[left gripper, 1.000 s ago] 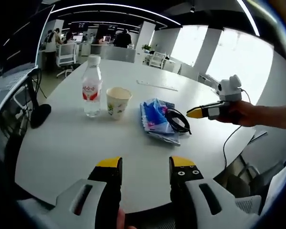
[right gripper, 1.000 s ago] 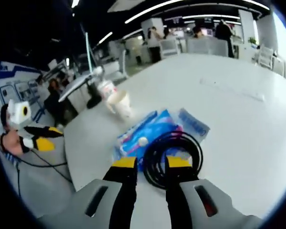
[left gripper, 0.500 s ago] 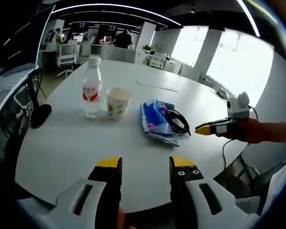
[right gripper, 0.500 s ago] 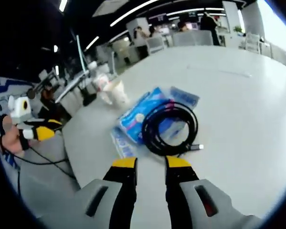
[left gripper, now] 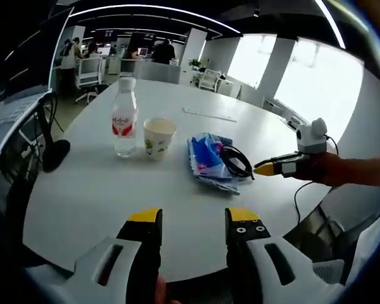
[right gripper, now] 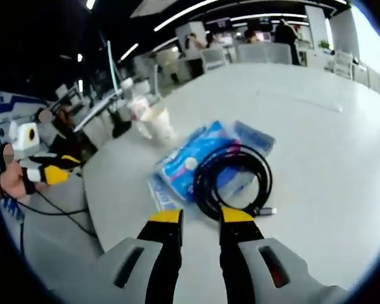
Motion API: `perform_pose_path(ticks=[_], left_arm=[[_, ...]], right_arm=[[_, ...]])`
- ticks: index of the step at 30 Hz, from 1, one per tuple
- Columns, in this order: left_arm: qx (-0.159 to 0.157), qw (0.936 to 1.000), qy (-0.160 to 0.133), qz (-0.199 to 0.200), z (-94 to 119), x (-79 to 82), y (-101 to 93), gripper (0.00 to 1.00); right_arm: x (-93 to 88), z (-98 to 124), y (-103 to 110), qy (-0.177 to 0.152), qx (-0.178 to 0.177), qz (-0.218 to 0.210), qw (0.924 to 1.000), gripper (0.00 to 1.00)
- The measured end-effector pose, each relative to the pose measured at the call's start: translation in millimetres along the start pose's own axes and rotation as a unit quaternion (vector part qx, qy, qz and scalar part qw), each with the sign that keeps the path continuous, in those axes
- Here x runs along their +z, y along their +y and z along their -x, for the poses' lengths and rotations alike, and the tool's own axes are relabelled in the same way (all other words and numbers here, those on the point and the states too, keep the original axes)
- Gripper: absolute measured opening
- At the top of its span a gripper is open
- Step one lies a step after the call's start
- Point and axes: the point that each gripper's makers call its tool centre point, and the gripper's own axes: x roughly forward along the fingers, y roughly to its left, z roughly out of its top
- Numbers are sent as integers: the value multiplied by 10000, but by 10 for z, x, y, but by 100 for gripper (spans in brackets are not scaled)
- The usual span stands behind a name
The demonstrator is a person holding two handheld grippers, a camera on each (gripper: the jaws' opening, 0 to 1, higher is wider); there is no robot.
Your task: Arrange the tabletop items into an orderly group along one side of the table until the central work area is clear of visible clutter.
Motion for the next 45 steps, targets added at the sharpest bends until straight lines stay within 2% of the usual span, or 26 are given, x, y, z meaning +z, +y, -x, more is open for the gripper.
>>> perform_pose_path(ticks=[7, 12, 17, 22, 34, 45], left_arm=[[21, 10000, -5, -67, 34, 6, -8, 40], [-2, 10000, -25, -87, 48, 47, -20, 41], [-20, 9999, -59, -161, 82, 106, -10, 41], [-9, 9998, -71, -173, 121, 120, 13, 41], [16, 9999, -25, -109, 181, 58, 22, 41], [22, 9999, -103, -78, 201, 104, -25, 41]], right_arm=[[28, -108, -4, 43, 28, 15, 10000, 19], [-34, -227, 6, 235, 69, 35, 9997, 19], [22, -309, -24, 233, 28, 12, 9997, 19], [13, -378, -25, 327, -20, 142, 9994, 19], [-41, -444, -52, 461, -129, 294, 9984, 19], [-39, -495, -105, 503, -189, 323, 9980, 19]])
